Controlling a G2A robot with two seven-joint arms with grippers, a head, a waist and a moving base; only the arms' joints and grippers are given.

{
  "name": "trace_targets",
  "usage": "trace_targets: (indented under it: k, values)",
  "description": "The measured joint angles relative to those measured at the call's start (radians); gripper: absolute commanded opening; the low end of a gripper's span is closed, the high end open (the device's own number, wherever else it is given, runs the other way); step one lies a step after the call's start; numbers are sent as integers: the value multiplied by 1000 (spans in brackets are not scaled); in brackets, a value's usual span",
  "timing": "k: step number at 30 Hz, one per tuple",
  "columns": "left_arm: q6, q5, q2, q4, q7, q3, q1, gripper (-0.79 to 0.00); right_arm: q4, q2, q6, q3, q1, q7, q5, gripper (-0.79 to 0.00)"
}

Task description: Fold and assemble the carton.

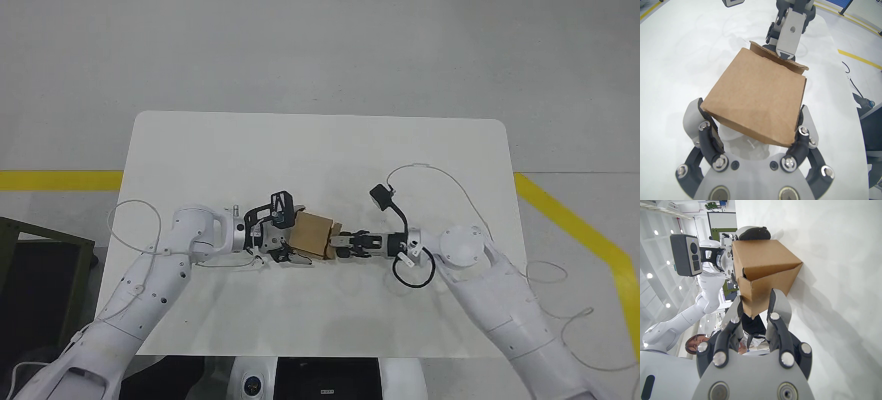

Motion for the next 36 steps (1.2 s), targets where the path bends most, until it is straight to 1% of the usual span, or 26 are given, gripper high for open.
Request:
trace_targets:
  k: [8, 27, 31, 33, 36]
  values:
    - [2, -2, 0, -4, 0, -1, 3, 0, -21, 3, 28, -3, 3, 18, -33, -576]
    - [3, -6, -1, -5, 2, -4, 1, 0, 28, -19, 39, -64, 92, 22, -60, -588]
    - [3, -8, -1, -4, 2, -4, 1, 0, 38, -24, 29, -73, 107, 19, -53, -573]
    - [2, -10, -1, -4, 0, -4, 1, 0, 42, -26, 23, -76, 112, 16, -48, -533]
    - [0, -12, -1, -6, -3, -4, 3, 0, 48, -29, 14, -79, 115, 14, -42, -508]
